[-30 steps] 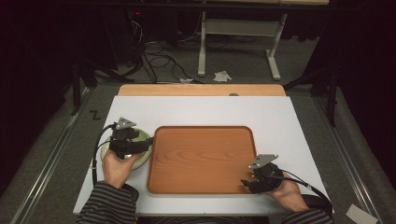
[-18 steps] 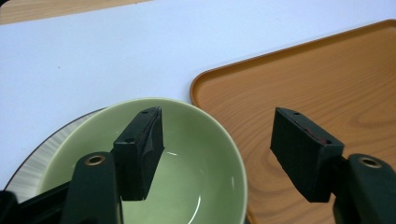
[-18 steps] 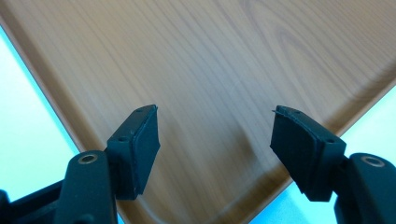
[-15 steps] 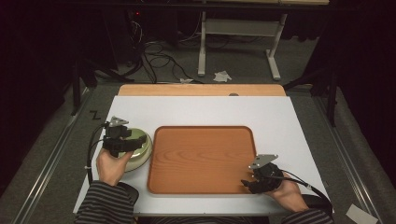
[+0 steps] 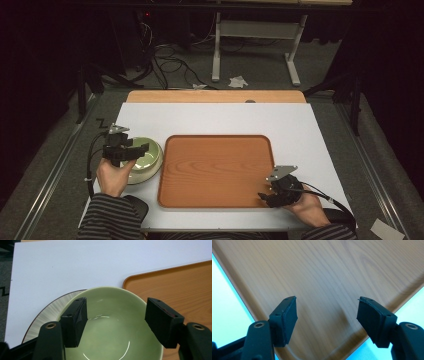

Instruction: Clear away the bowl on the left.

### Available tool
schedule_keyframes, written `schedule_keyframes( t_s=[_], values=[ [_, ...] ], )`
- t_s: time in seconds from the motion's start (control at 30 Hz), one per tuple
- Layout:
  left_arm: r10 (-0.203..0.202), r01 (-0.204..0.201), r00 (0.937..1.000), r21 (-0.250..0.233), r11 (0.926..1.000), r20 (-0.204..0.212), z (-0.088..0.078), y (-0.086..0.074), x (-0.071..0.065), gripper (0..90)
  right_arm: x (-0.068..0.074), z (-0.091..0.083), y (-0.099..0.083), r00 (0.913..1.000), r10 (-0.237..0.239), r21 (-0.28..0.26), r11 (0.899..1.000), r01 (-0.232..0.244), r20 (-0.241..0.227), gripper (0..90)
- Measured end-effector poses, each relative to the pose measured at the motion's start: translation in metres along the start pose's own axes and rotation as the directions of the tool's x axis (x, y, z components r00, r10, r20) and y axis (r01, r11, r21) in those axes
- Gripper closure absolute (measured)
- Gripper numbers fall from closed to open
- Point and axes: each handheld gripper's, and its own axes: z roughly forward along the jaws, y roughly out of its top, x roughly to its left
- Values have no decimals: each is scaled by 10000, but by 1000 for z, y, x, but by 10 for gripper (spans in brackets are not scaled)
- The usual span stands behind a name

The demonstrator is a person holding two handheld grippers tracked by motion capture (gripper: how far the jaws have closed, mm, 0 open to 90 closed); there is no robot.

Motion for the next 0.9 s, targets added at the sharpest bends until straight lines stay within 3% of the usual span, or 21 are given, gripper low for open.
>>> schedule_keyframes(
  t_s=[0.4,0.7,0.83,0.9],
  values=[
    [-539,546,9982,249,9982,-265,5,-3,16,346,1,1,0,10000,30,72,10000,-29,-49,340],
    [-726,750,9969,908,9930,-298,14,-4,21,354,1,1,0,10000,-32,114,9999,33,-77,340],
    [-988,1007,9949,1225,9874,-216,18,-5,23,375,0,0,0,10000,10,48,10000,-10,-47,340],
    [-1033,1053,9944,1204,9871,-231,18,-5,23,384,1,0,0,10000,11,85,10000,-10,-36,341]
  ],
)
